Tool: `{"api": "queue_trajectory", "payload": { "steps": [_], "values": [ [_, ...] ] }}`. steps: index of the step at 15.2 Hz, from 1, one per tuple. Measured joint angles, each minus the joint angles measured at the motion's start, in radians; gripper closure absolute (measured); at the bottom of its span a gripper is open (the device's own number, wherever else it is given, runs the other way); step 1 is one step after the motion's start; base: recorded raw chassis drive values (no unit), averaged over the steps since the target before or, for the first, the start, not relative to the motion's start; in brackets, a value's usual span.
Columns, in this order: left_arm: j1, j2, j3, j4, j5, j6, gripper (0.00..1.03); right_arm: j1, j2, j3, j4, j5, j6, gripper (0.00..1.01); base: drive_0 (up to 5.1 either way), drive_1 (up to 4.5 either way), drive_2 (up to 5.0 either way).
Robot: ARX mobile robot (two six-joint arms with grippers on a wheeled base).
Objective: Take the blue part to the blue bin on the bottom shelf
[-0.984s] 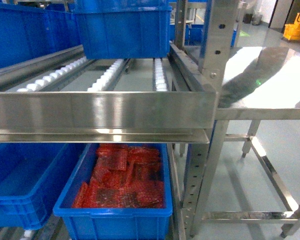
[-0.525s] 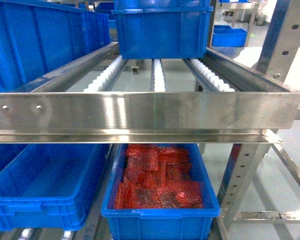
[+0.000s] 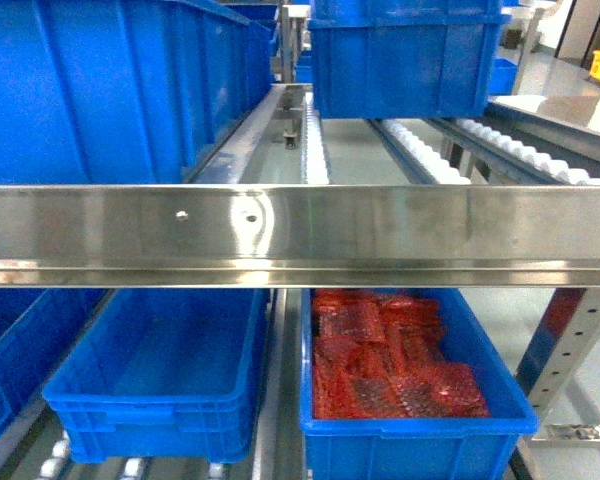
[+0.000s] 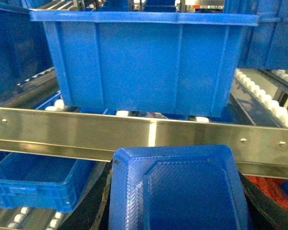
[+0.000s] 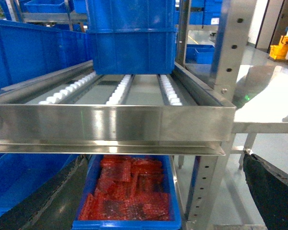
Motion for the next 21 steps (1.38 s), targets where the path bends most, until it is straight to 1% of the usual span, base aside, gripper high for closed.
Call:
{"api": "queue_trajectory", "payload": {
  "steps": [4,21],
  "values": [
    [0.001,0.0,0.0,-0.003,-0.005,0.0,0.59,0.0,0.0,0.0,0.003,-0.004,0.0,0.03,-4.9,2.52,2.5],
    [0.0,-0.003,0.0,0.002,-0.001,0.0,0.59,0.0,0.0,0.0,0.001,-0.001,0.0,0.03,0.0,0.0,0.0]
  ]
}}
